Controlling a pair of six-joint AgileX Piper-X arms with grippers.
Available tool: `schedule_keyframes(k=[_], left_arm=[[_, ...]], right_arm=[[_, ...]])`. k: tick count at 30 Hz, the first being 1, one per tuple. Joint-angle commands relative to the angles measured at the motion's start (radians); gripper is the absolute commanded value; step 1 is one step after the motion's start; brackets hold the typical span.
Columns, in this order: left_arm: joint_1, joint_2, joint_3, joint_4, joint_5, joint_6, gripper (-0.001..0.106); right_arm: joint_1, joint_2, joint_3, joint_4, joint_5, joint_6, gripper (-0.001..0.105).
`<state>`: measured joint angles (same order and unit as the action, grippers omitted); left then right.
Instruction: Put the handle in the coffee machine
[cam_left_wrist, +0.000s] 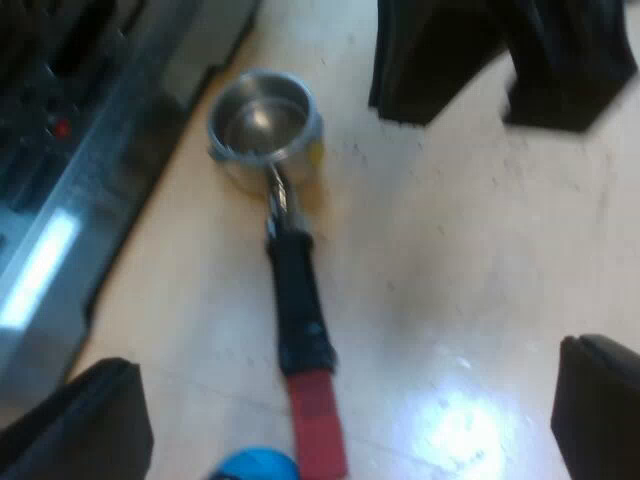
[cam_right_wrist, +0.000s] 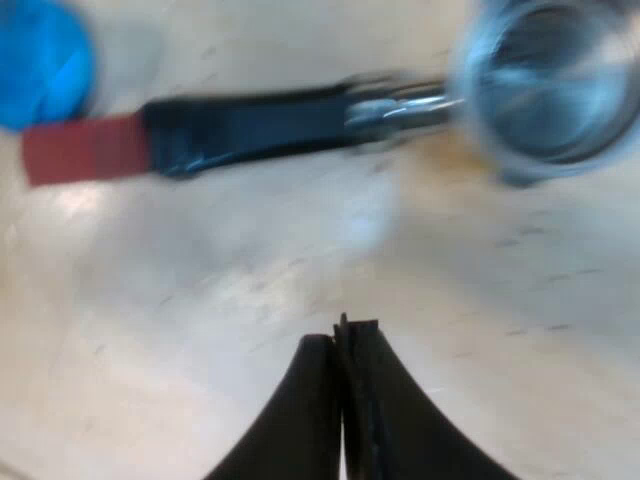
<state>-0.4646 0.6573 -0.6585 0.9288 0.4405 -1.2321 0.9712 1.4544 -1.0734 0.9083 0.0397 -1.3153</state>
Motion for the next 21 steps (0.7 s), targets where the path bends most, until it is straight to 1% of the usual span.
schedule_keyframes(k=[1,2,4,5,6,7,9,10,11,13,15,21], left_arm=[[-0.011,0.002,-0.008,-0.057,0.012,-0.027,0.086],[-0.016,0.003,-0.008,-0.061,0.013,-0.027,0.086],[-0.03,0.007,-0.005,-0.078,0.011,-0.027,0.089],[-0.033,0.008,-0.005,-0.082,0.011,-0.027,0.089],[-0.039,0.011,-0.005,-0.085,0.011,-0.027,0.089],[-0.041,0.016,-0.005,-0.087,0.011,-0.027,0.089],[-0.041,0.022,-0.005,-0.089,0.011,-0.027,0.089],[-0.041,0.026,-0.002,-0.089,0.011,-0.027,0.089],[-0.041,0.026,-0.001,-0.092,0.011,-0.027,0.089],[-0.041,0.026,0.009,-0.094,0.011,-0.027,0.089],[-0.041,0.029,0.015,-0.094,0.011,-0.027,0.089],[-0.041,0.05,0.016,-0.09,0.011,-0.027,0.089]], right_arm=[[-0.059,-0.022,-0.008,0.013,-0.004,-0.034,0.011],[-0.069,-0.022,-0.008,0.013,-0.009,-0.04,0.014],[-0.101,-0.022,-0.008,0.013,-0.023,-0.076,0.037],[-0.106,-0.022,-0.008,0.013,-0.021,-0.09,0.043],[-0.114,-0.022,-0.008,0.006,-0.02,-0.127,0.054],[-0.12,-0.022,-0.008,-0.002,-0.016,-0.159,0.061],[-0.125,-0.022,-0.008,-0.018,-0.014,-0.213,0.069],[-0.13,-0.019,-0.008,-0.031,-0.014,-0.238,0.072],[-0.131,-0.019,-0.008,-0.038,-0.014,-0.243,0.073],[-0.13,-0.013,-0.004,-0.074,-0.011,-0.313,0.075],[-0.13,-0.002,-0.001,-0.1,0.02,-0.339,0.075],[-0.13,0.07,-0.001,-0.129,0.031,-0.354,0.074]])
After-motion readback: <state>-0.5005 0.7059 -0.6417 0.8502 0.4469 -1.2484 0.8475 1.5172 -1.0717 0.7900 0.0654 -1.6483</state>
